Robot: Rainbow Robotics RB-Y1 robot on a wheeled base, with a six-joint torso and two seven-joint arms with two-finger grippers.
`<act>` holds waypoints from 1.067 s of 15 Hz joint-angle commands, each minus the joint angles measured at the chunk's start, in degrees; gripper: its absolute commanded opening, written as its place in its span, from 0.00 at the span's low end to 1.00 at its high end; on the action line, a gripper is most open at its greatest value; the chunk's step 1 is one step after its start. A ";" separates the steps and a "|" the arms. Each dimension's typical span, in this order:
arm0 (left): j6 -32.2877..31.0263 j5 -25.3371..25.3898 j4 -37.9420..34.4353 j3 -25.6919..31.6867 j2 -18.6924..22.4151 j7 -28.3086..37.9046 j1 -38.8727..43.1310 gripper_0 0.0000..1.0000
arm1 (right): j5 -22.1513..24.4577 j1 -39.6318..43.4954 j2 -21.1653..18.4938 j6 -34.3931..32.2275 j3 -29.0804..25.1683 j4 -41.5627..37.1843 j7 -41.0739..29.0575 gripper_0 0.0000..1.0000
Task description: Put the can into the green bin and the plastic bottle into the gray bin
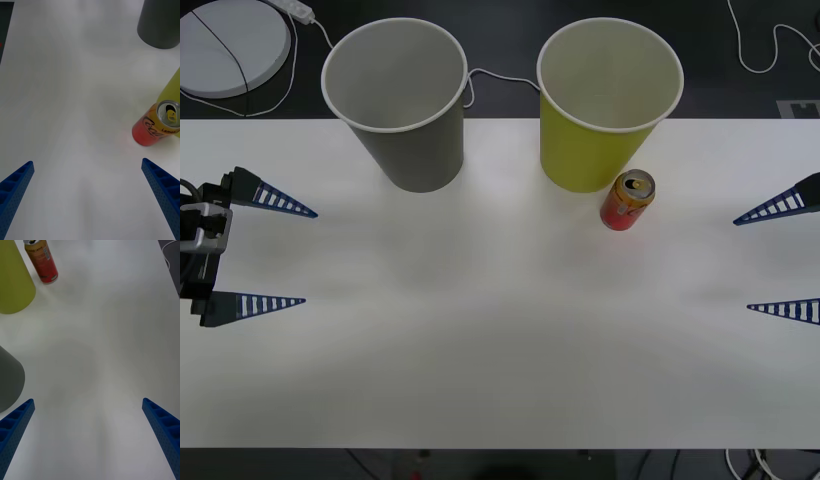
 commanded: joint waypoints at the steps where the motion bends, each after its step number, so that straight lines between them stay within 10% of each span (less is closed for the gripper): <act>1: 0.00 0.00 0.00 0.00 0.00 0.00 0.00 1.00 | 0.00 0.00 0.00 0.00 0.00 0.00 0.00 1.00; 11: 0.00 0.00 0.00 0.00 0.00 0.00 0.00 1.00 | -3.25 2.28 -0.26 0.70 -0.44 -0.70 -0.88 1.00; 16: 0.00 0.00 0.00 0.00 0.00 0.00 0.00 1.00 | -6.42 10.90 -2.55 12.22 -0.44 -7.12 -5.62 1.00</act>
